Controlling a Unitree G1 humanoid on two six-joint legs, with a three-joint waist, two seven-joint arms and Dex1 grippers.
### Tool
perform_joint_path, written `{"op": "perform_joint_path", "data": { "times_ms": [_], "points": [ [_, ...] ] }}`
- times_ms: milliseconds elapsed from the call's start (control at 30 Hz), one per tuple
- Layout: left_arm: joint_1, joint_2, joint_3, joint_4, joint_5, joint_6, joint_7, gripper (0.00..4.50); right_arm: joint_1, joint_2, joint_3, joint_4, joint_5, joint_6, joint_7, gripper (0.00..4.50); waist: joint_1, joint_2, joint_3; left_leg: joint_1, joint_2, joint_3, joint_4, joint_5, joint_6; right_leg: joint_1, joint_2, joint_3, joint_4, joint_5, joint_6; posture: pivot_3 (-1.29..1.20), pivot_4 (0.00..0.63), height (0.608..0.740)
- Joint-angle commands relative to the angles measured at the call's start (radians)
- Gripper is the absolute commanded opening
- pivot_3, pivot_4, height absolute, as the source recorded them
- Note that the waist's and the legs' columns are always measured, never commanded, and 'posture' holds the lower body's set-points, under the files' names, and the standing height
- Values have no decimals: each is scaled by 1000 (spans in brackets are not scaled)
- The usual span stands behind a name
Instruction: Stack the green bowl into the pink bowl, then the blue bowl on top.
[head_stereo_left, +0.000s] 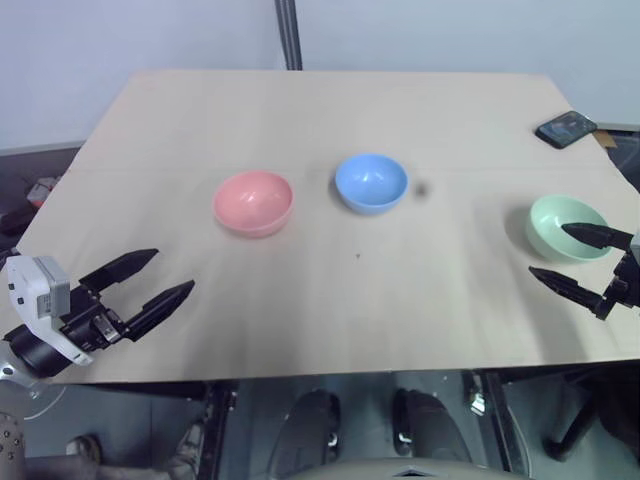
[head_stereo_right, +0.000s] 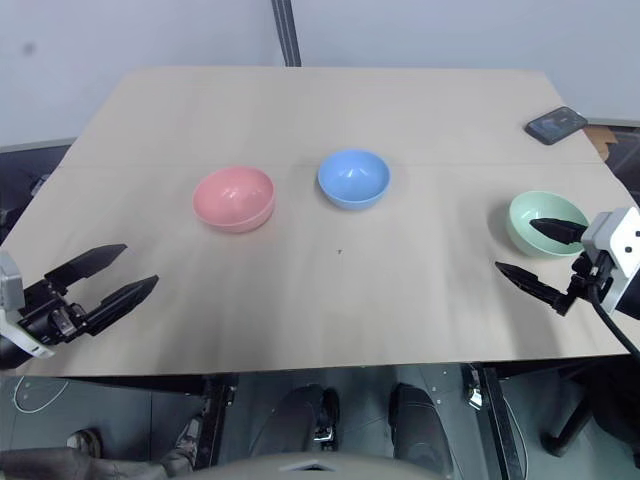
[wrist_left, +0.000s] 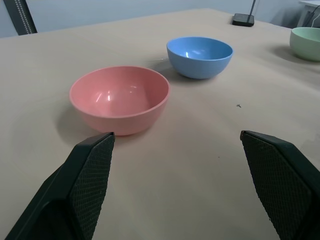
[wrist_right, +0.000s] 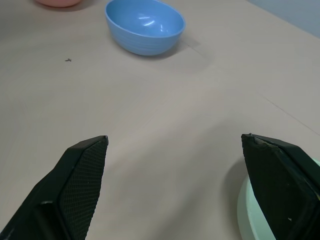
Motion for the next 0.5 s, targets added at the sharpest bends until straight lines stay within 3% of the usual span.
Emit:
{"op": "perform_joint_path", "data": {
  "times_ms": [33, 333, 500],
  "points": [
    [-38, 15, -41, -6, -8, -18, 17, 4257, -19, 15, -17, -33, 10, 6, -37, 4500, 0, 0, 0, 0, 0, 0, 0, 0, 0, 0, 0, 0, 0, 0, 0, 0, 150, 740],
    [-116, 6, -148, -73, -63, 16, 96, 4257, -131, 17, 123, -1, -83, 34, -140, 4500, -3, 0, 0, 0, 0, 1, 0, 0, 0, -1, 0, 1, 0, 0, 0, 0, 150, 740],
    [-207, -9, -240, -101, -72, 42, 184, 4257, -297, 64, 281, 80, -137, 38, -173, 4500, 0, 0, 0, 1, 0, 1, 0, 0, 0, 0, 1, 1, 0, 0, 0, 0, 150, 740]
  ]
}}
